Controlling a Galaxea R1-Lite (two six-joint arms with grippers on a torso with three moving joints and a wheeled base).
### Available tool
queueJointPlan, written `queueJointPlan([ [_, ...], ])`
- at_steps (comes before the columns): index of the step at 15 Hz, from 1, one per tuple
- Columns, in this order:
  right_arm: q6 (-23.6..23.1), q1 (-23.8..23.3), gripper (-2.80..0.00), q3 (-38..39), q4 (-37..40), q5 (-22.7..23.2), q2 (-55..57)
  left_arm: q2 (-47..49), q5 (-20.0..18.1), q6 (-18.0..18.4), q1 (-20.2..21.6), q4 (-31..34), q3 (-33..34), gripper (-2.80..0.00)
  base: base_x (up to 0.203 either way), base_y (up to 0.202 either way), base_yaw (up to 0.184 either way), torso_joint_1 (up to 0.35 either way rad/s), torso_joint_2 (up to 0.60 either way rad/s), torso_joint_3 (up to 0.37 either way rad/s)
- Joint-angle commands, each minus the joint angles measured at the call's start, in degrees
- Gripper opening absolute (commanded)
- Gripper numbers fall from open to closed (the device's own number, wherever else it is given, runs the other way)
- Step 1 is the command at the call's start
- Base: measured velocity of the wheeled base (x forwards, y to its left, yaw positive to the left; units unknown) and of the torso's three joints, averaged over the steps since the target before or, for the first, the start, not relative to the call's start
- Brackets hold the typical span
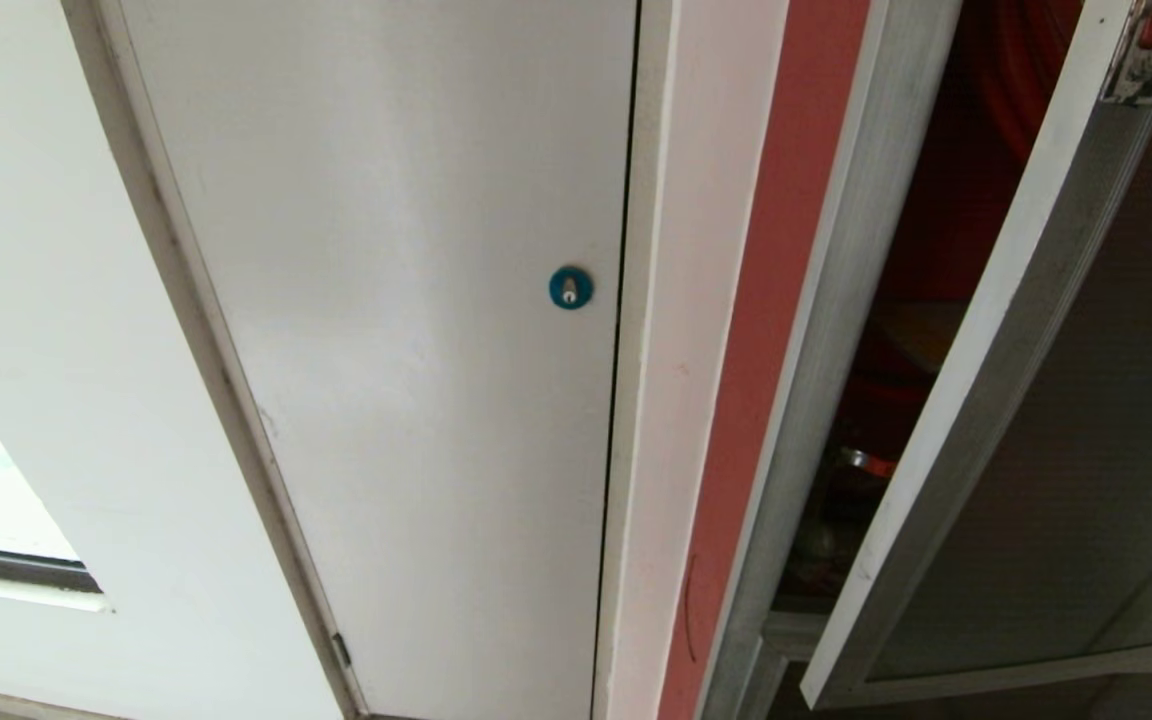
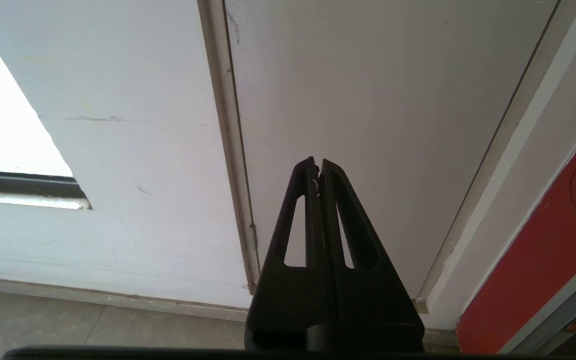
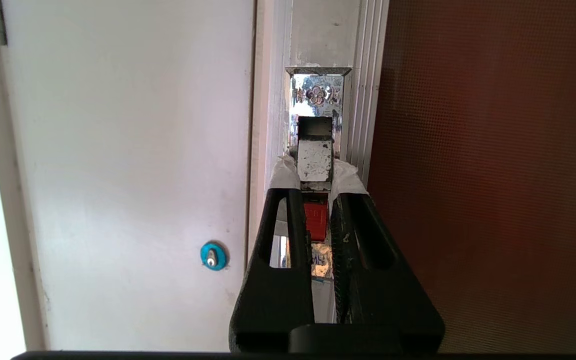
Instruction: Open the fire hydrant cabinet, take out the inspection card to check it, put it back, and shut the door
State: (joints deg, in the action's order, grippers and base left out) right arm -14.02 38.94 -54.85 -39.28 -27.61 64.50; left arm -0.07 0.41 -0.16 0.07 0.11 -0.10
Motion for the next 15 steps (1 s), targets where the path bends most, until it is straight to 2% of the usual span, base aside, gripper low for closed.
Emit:
queueJointPlan([
  [1,-0.13,0.00,-2.80,0.00,-0.01,-0.34,-0.30,0.03,0.02,-0.02,-0.03,0.02,0.01,-2.80,0.000,0.000,0.000,0.000,0.00,0.000],
  [2,-0.22,0.00,0.00,0.00,-0.01,-0.25,-0.34,0.07,0.02,-0.02,0.01,0.07,0.01,-2.80,0.000,0.000,0.000,0.000,0.00,0.000],
  [8,-0.22,0.61,0.00,0.42,0.08,-0.16,-1.73,0.07,0.02,-0.02,0.01,0.06,0.01,-2.80,0.000,0.000,0.000,0.000,0.00,0.000],
  [12,0.10,1.36,0.00,1.86,6.75,1.43,-5.93,0.07,0.02,-0.02,0.01,0.03,0.01,-2.80,0.000,0.000,0.000,0.000,0.00,0.000],
  [15,0.05,1.47,0.00,3.99,8.00,3.80,-8.99,0.03,0.02,-0.02,0.00,0.01,0.01,-2.80,0.000,0.000,0.000,0.000,0.00,0.000],
])
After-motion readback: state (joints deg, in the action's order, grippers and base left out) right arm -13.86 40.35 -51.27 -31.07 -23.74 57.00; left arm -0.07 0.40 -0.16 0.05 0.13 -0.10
